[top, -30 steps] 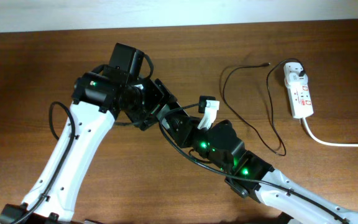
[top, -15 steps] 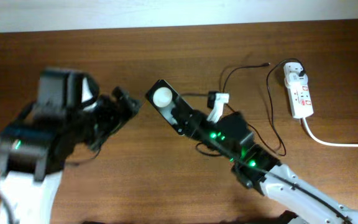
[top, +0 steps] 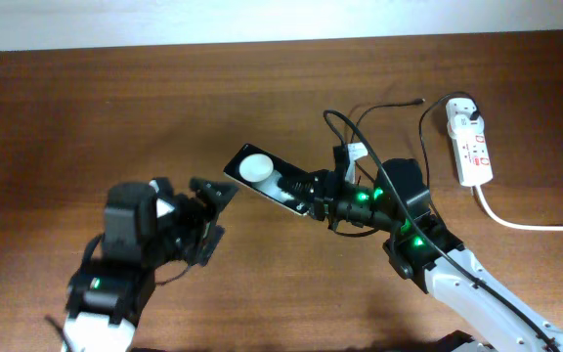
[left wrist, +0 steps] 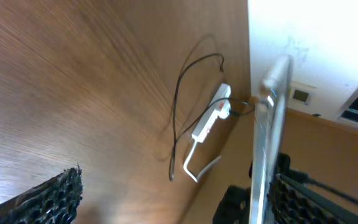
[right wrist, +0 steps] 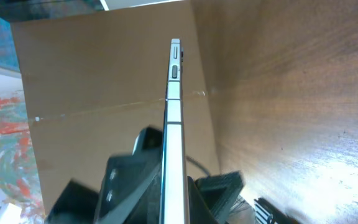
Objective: Plug charger to phone and switch on socket
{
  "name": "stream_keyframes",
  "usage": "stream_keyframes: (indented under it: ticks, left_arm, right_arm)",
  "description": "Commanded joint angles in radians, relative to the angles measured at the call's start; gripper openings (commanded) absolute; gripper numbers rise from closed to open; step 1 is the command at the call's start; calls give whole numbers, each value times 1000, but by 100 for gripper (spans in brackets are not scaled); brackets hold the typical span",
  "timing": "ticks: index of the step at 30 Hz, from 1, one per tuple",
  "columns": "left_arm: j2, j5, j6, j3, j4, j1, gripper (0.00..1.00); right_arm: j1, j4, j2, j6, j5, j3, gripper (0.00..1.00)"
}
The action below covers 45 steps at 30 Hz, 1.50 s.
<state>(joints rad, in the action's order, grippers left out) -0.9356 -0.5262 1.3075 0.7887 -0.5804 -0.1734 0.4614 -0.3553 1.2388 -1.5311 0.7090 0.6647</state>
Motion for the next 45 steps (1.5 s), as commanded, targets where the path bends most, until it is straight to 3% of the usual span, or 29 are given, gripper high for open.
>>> stream_keyframes:
  ticks: [1, 3, 6, 9, 14, 17, 21, 25, 32, 39, 40, 42, 44, 45]
  left_arm:
    - [-140, -208, 50, -6, 205, -9, 99]
    - [-206, -227, 51, -6, 319, -28, 99]
    - [-214, -227, 51, -6, 330, -29, 100]
    - [-214, -226, 98, -6, 332, -59, 89]
    - [-214, -195, 215, -6, 341, -76, 72]
    - [-214, -125, 226, -6, 341, -75, 65]
    - [-214, -75, 334, -6, 341, -75, 62]
    - [-214, -83, 349, -6, 356, -75, 64]
    - [-214, -91, 383, -6, 389, -75, 28]
    - [-214, -129, 383, -6, 415, -75, 14]
    - [-214, -137, 383, -6, 416, -75, 11]
    - [-214, -139, 383, -6, 415, -75, 0]
    - [-214, -124, 374, -6, 410, -75, 0]
    - [-214, -66, 301, -6, 388, -75, 0]
  right_arm:
    - [37, 24, -19, -79, 5, 8, 4]
    - [63, 137, -19, -106, -63, 8, 4]
    - [63, 139, -19, -142, -82, 8, 4]
    - [68, 139, -19, -259, -130, 8, 4]
    - [142, 109, -19, -296, -225, 8, 4]
    - [143, 95, -19, -280, -224, 8, 4]
    - [144, 88, -19, -281, -220, 8, 4]
    - [162, 85, -19, -285, -221, 8, 4]
    - [162, 36, -19, -285, -220, 8, 4]
    - [162, 14, -19, -332, -225, 8, 4]
    - [162, 14, -19, -337, -231, 8, 8]
    - [162, 37, -19, -336, -236, 8, 28]
    - [162, 107, -19, -335, -235, 8, 42]
    - [160, 155, -19, -328, -235, 8, 49]
